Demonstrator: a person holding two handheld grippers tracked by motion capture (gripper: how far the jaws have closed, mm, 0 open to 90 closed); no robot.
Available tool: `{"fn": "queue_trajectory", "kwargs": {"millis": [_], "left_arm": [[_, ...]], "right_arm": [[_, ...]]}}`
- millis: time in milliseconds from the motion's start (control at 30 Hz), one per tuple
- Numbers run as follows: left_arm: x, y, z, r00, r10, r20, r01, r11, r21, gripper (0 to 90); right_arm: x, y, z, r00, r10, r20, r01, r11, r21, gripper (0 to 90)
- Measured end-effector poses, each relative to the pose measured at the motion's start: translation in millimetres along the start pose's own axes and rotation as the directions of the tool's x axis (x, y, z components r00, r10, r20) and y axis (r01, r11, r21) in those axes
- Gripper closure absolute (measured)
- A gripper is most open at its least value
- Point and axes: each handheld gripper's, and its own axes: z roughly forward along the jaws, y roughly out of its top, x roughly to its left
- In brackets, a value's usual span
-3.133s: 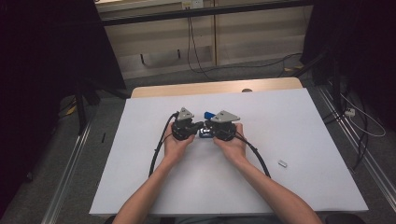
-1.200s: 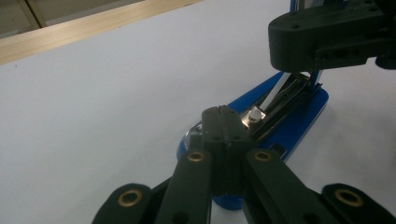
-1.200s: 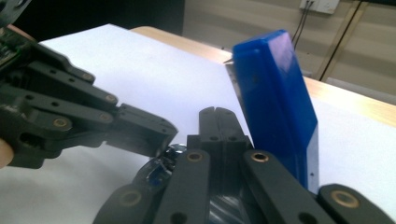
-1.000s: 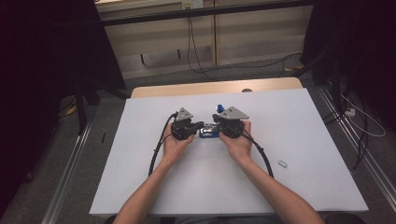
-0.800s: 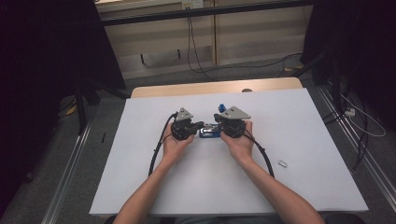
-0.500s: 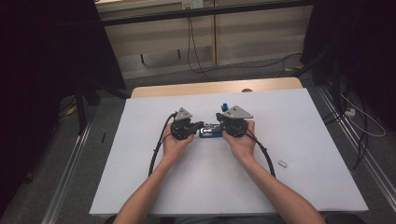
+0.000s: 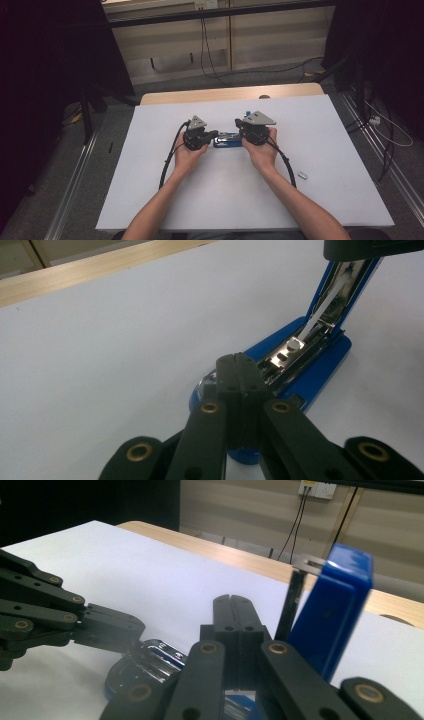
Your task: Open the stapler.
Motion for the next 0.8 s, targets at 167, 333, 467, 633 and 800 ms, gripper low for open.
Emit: {"fn": "queue_trajectory", "kwargs": {"millis": [167, 333, 467, 633, 800], "left_arm": [[-0.6, 0.2, 0.0, 1.0, 0.0, -0.004, 0.0, 1.0, 0.003, 90.0], [-0.6, 0.2, -0.2, 1.0, 0.006, -0.004, -0.006, 1.0, 0.006, 90.0], [-0.8, 0.3, -0.2, 1.0, 0.008, -0.005, -0.008, 1.0, 0.005, 90.0], [-0.8, 0.3, -0.2, 0.9999, 0.011, -0.005, -0.011, 0.9999, 0.005, 90.0], [-1.3, 0.4, -0.1, 0.9999, 0.011, -0.007, -0.011, 0.9999, 0.005, 90.0]], "right_arm": [[-4.1, -0.9, -2.8, 0.9999, -0.009, 0.004, 0.009, 1.0, 0.007, 90.0], [-7.7, -1.6, -5.1, 0.9999, -0.011, 0.012, 0.011, 1.0, 0.013, 90.0], [-12.4, -3.1, -7.8, 0.9997, -0.005, 0.025, 0.005, 1.0, 0.012, 90.0], [-16.0, -2.2, -10.6, 0.9995, 0.011, 0.029, -0.011, 1.0, 0.005, 90.0], [-17.1, -1.7, -11.5, 0.9994, -0.001, 0.035, 0.0, 1.0, 0.016, 90.0]]}}
